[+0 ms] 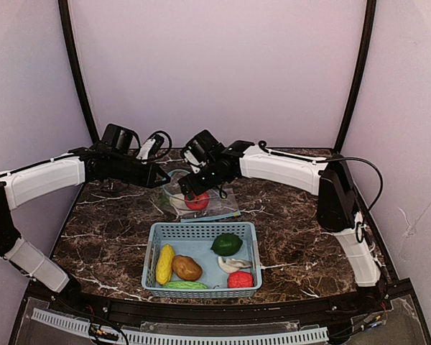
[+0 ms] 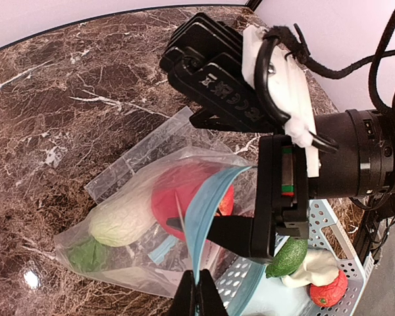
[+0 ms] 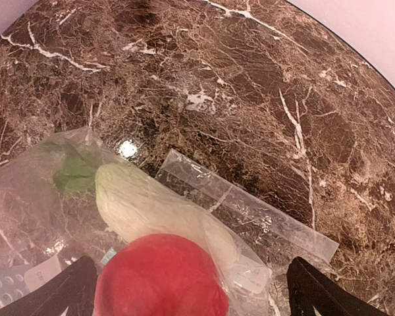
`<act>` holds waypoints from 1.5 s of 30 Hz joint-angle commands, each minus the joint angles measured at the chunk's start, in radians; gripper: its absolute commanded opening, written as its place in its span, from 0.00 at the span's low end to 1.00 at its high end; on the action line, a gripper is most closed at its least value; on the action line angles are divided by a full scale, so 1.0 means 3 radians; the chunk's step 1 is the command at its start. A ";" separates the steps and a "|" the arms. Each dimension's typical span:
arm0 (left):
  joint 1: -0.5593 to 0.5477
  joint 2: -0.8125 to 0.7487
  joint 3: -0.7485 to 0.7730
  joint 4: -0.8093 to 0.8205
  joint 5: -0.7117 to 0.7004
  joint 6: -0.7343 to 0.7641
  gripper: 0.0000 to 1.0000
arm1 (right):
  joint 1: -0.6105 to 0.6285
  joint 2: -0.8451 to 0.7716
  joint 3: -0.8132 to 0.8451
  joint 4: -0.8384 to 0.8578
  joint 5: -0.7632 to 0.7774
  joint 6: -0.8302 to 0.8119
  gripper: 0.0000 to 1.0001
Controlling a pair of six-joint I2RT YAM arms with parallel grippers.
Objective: Place the food in the zip-top bag and seal the zipper
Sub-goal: Adjust the fake fruit in the zipper food storage bag.
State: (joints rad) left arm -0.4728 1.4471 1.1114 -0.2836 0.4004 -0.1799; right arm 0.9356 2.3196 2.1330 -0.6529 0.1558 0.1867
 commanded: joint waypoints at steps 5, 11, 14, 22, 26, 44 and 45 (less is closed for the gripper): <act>0.0022 -0.0002 -0.0028 0.0035 -0.0025 0.0021 0.01 | -0.0028 0.0152 0.0088 -0.0136 0.0290 -0.0018 0.99; 0.0022 -0.0047 -0.0018 0.0001 -0.0119 0.0058 0.01 | -0.0049 0.0136 0.0021 -0.0217 0.0443 0.0037 0.99; 0.0022 -0.0064 -0.0013 -0.0012 -0.0151 0.0069 0.01 | -0.0065 0.0099 -0.0031 -0.0241 0.0489 0.0074 0.99; 0.0022 -0.0078 -0.0010 -0.0022 -0.0152 0.0087 0.01 | -0.0112 0.0050 -0.0090 -0.0253 0.0417 0.0119 0.99; 0.0022 -0.0041 -0.0011 -0.0004 -0.0090 0.0065 0.01 | -0.0113 0.0014 0.0007 -0.0245 0.0252 0.0042 0.99; 0.0022 -0.0017 -0.0022 0.0000 -0.0123 0.0056 0.01 | -0.0099 -0.1082 -0.0439 0.0175 -0.0703 0.0094 0.99; 0.0022 -0.0025 -0.0023 -0.0004 -0.0160 0.0070 0.01 | -0.0093 -0.1183 -0.0533 0.0202 -0.0707 0.0088 0.98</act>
State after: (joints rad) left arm -0.4728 1.4586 1.1114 -0.2844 0.3737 -0.1688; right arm 0.9096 2.0331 2.0613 -0.6228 -0.0345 0.2001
